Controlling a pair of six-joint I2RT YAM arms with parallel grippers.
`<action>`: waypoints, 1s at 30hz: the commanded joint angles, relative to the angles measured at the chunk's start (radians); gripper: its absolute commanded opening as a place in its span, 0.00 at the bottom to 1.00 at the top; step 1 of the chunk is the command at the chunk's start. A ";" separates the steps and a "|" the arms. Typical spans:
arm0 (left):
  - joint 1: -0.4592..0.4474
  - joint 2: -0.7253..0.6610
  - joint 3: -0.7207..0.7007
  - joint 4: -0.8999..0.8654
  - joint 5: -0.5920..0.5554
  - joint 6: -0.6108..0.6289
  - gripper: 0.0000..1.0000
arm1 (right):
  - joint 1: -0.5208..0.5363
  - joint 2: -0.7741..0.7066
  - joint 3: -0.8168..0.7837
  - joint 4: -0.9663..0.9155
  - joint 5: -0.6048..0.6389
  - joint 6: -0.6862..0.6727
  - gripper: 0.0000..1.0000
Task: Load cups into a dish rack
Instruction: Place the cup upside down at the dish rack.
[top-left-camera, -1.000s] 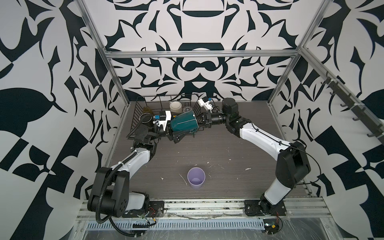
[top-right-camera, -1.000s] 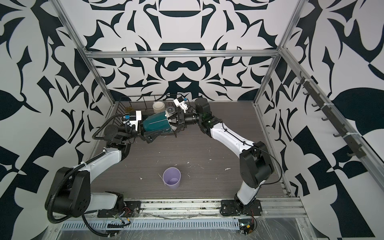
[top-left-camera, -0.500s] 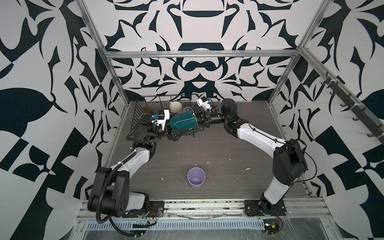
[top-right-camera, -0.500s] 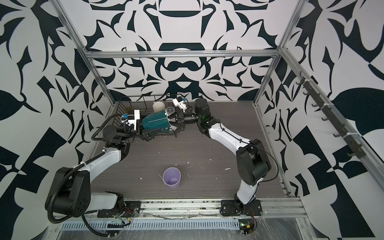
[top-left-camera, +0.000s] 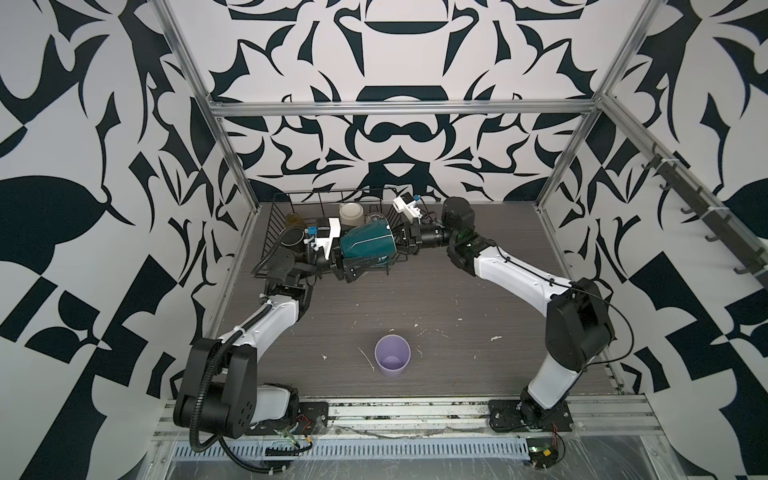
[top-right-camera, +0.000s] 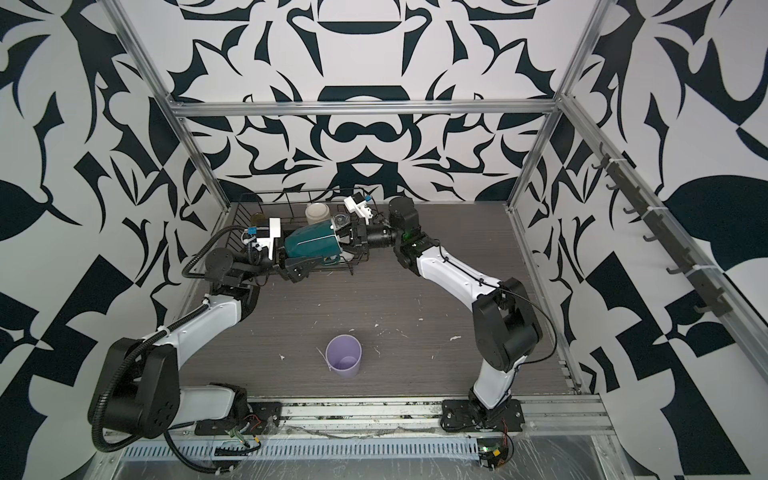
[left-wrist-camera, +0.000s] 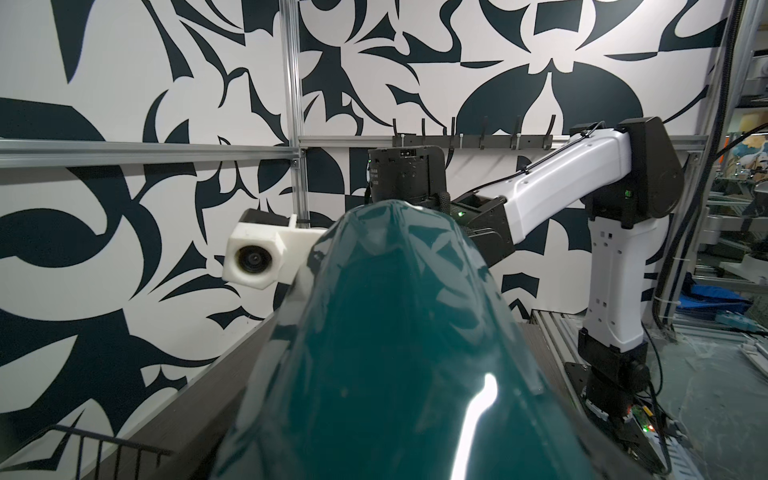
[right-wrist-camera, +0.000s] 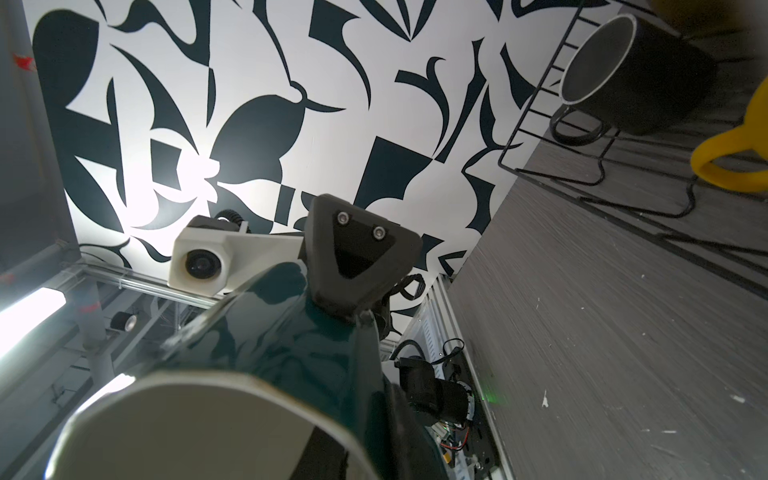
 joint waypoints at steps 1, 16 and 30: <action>-0.003 -0.046 0.034 0.029 -0.012 0.016 0.00 | 0.001 -0.041 0.009 0.033 0.005 -0.024 0.26; -0.004 -0.225 0.199 -0.729 -0.340 0.310 0.00 | -0.156 -0.183 -0.084 -0.366 0.201 -0.333 0.49; 0.015 0.007 0.739 -1.595 -0.959 0.278 0.00 | -0.173 -0.421 -0.100 -0.785 0.661 -0.753 0.71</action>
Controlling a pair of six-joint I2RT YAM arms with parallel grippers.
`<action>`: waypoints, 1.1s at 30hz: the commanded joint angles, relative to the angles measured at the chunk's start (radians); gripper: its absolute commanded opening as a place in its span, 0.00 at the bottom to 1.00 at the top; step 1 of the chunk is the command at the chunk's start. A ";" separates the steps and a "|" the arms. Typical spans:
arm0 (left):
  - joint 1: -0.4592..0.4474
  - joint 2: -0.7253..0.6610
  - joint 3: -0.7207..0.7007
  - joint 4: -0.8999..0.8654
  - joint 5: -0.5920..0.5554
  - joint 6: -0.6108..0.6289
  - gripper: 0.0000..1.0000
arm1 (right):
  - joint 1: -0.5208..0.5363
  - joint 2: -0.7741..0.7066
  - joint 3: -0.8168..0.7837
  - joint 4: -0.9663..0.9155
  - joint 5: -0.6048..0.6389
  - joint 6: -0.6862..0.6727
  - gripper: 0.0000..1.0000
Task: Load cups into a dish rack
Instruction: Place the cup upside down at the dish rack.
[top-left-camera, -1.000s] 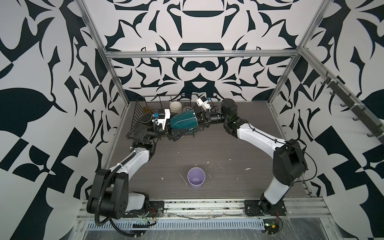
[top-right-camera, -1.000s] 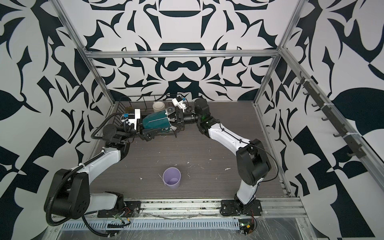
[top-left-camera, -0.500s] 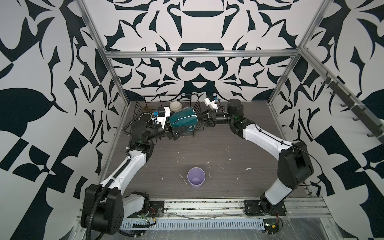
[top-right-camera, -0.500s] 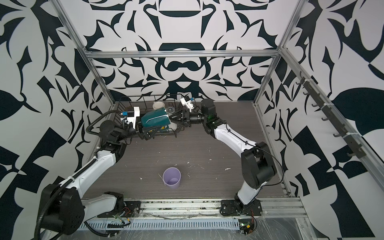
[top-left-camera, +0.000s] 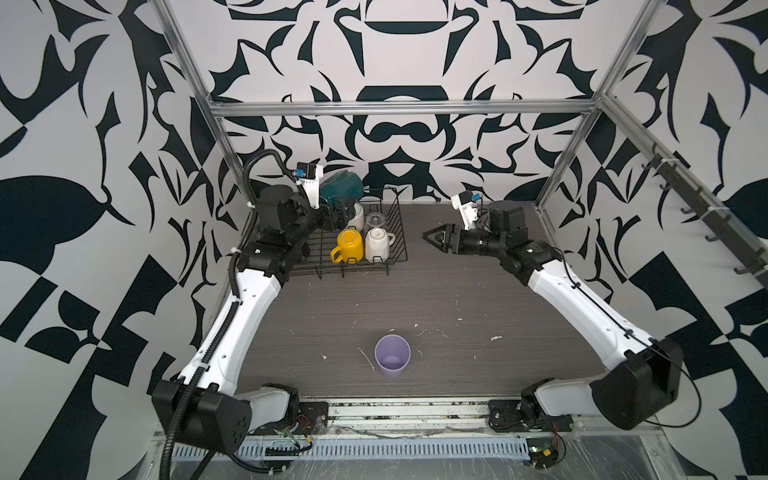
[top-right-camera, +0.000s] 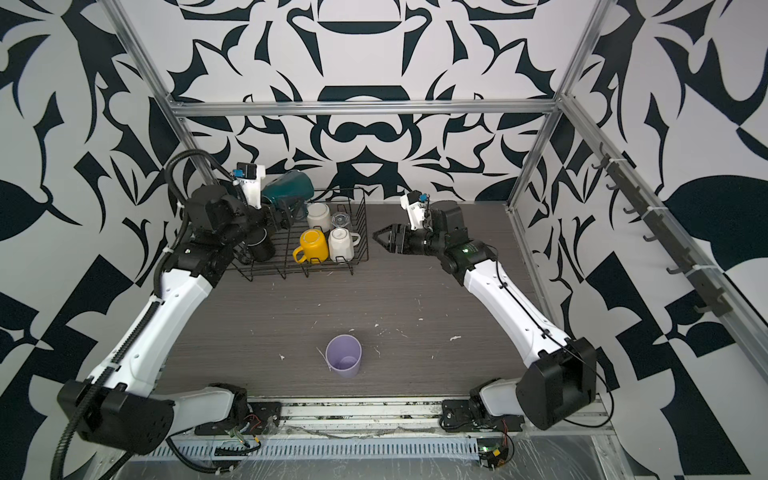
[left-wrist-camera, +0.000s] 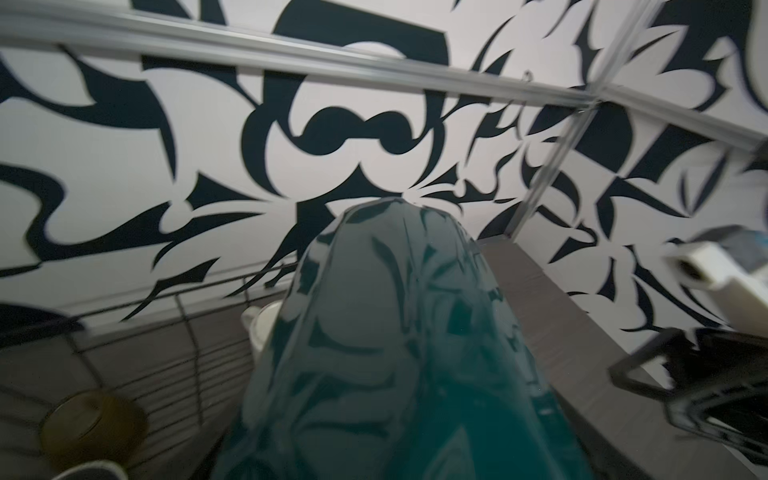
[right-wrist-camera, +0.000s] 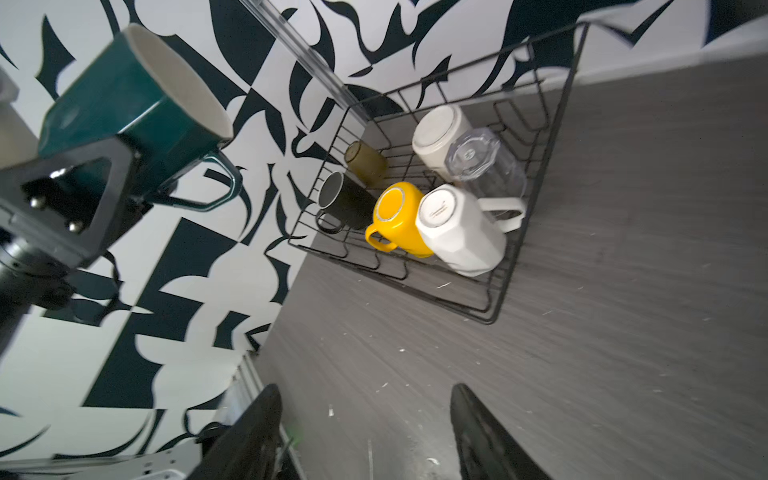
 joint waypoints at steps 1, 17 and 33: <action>0.018 0.064 0.112 -0.213 -0.148 -0.015 0.00 | 0.000 -0.040 -0.016 -0.061 0.118 -0.101 0.77; 0.133 0.437 0.567 -0.634 -0.172 -0.117 0.00 | -0.003 -0.080 -0.056 -0.114 0.163 -0.130 0.99; 0.149 0.792 0.908 -0.764 -0.265 -0.090 0.00 | -0.006 -0.160 -0.191 -0.133 0.156 -0.112 0.99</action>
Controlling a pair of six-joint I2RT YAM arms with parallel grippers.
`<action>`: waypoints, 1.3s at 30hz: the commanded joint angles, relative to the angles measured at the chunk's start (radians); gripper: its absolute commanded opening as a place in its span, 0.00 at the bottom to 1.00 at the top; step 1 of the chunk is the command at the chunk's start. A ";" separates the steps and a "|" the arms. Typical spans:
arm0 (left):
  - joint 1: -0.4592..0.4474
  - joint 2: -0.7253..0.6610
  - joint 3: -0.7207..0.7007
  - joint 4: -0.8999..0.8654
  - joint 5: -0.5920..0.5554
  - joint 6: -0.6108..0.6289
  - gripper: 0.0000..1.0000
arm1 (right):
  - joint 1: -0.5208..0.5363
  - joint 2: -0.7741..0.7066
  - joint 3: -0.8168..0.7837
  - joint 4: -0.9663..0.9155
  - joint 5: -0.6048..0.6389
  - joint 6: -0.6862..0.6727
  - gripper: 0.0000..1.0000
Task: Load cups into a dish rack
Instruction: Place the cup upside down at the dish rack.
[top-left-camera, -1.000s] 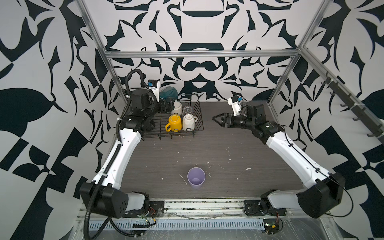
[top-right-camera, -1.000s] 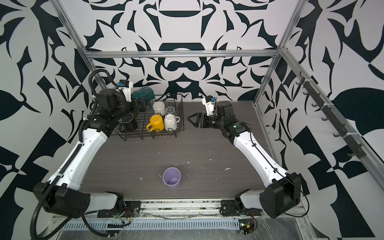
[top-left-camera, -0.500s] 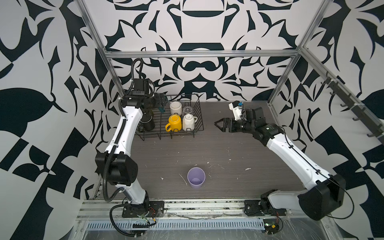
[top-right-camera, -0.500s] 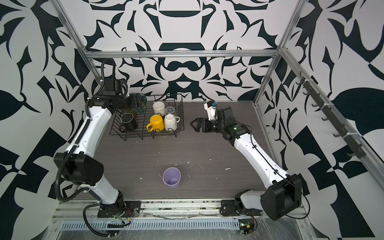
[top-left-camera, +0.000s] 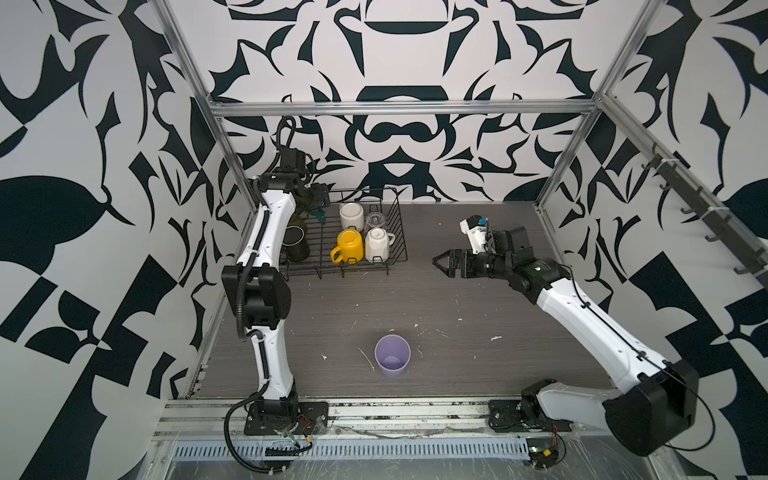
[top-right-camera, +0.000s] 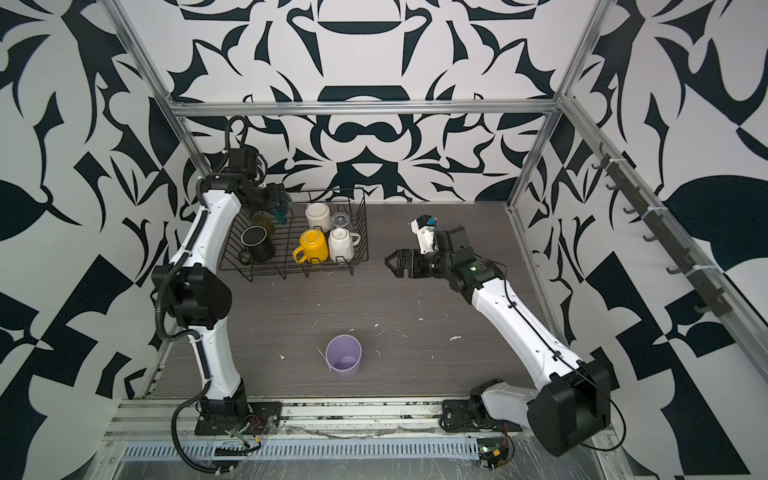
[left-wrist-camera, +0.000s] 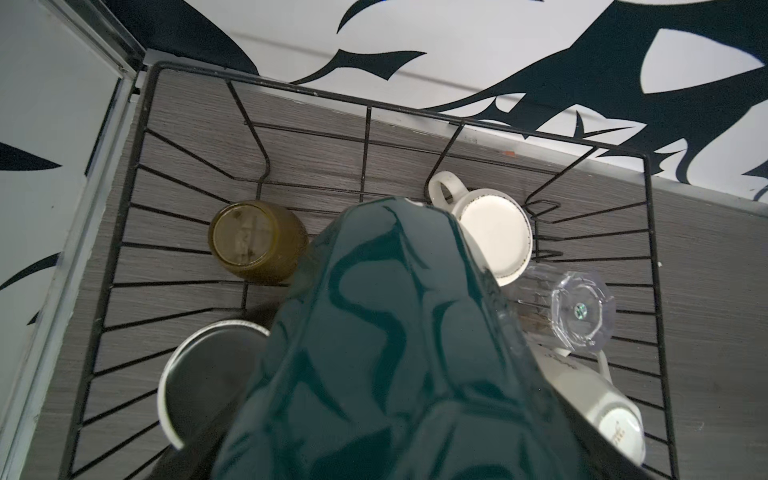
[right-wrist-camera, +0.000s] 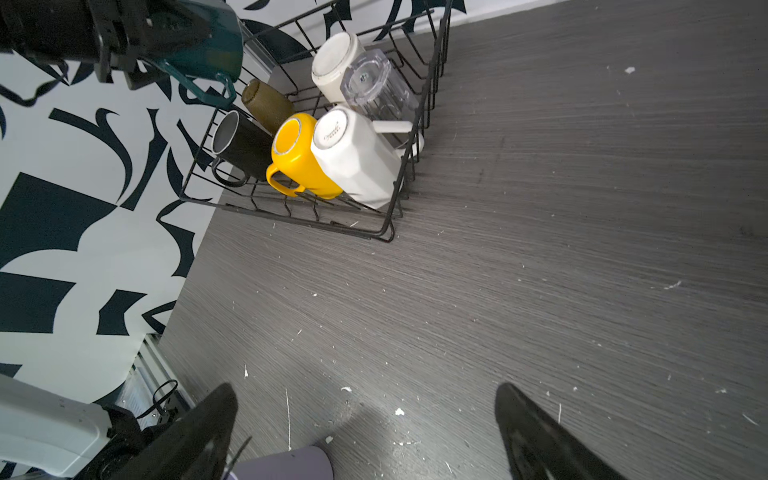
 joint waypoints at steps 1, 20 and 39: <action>0.005 0.028 0.065 -0.024 -0.021 0.008 0.00 | -0.005 -0.045 -0.017 0.006 0.004 0.006 0.99; 0.013 0.319 0.279 -0.121 -0.067 -0.003 0.00 | -0.006 -0.069 -0.086 0.017 -0.022 0.056 0.98; 0.014 0.426 0.293 -0.124 -0.073 -0.019 0.15 | -0.005 -0.041 -0.095 0.037 -0.042 0.078 0.98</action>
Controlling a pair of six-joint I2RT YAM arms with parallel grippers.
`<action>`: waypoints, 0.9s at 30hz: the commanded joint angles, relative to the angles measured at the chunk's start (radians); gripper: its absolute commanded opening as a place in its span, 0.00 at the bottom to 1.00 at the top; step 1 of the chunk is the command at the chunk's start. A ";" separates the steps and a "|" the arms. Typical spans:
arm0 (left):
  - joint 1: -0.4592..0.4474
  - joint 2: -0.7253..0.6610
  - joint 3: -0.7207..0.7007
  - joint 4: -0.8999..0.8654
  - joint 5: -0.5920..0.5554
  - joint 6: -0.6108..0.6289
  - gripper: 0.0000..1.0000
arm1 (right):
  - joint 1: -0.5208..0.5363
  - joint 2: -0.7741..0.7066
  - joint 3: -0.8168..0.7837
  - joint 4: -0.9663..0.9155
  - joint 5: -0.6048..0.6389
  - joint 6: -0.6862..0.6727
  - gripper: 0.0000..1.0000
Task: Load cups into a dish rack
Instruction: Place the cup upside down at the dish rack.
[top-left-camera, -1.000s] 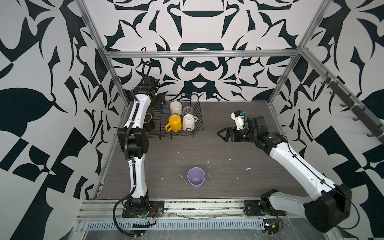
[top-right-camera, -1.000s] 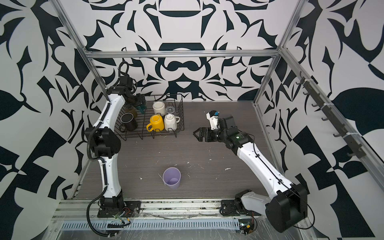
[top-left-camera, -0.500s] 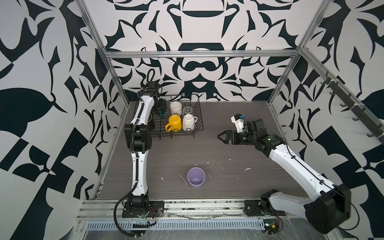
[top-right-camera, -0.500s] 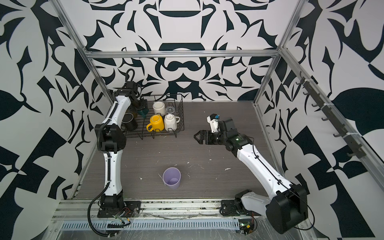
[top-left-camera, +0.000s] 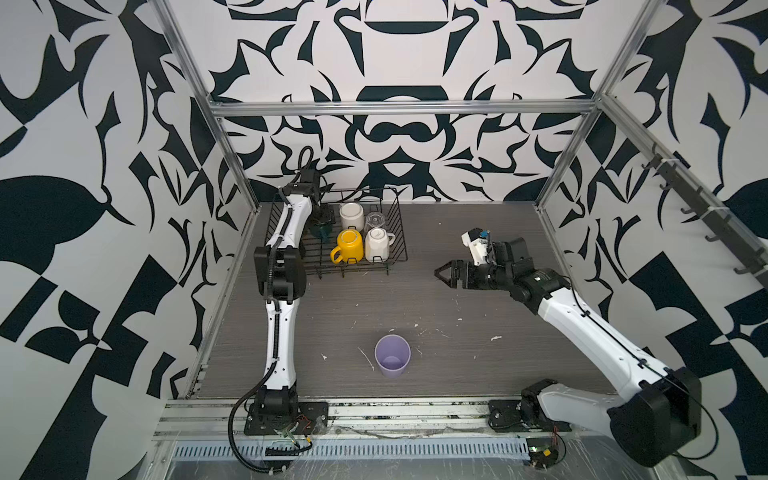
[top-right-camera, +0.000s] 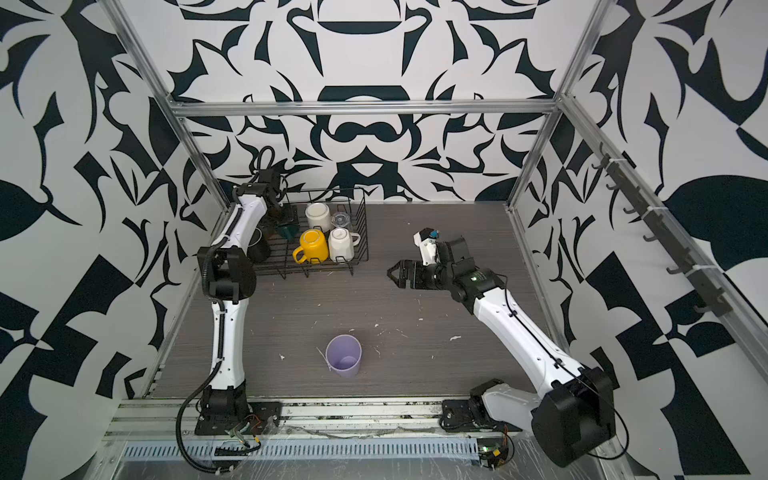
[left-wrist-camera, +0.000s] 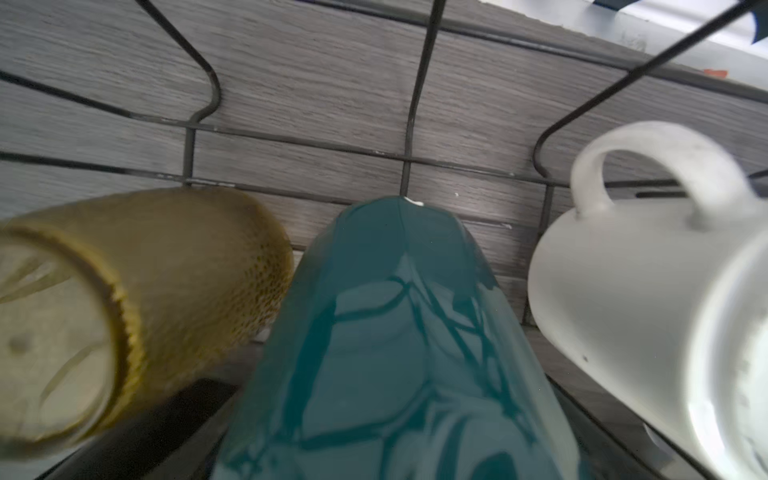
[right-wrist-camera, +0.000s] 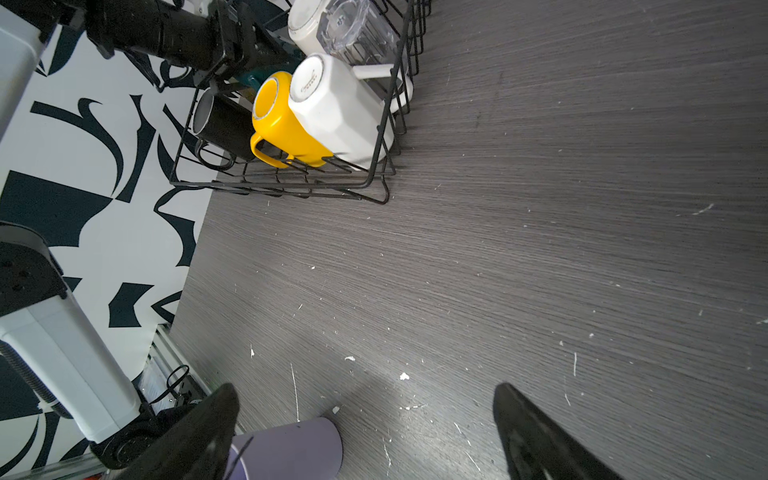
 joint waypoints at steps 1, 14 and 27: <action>0.006 0.013 0.037 -0.029 -0.009 -0.012 0.20 | -0.003 0.001 0.002 0.035 -0.018 0.012 0.97; 0.005 -0.017 0.000 0.000 -0.008 -0.006 0.84 | -0.003 0.001 -0.006 0.043 -0.026 0.019 0.97; 0.005 -0.051 -0.016 0.005 0.020 -0.015 0.97 | -0.002 0.008 -0.006 0.048 -0.029 0.020 0.96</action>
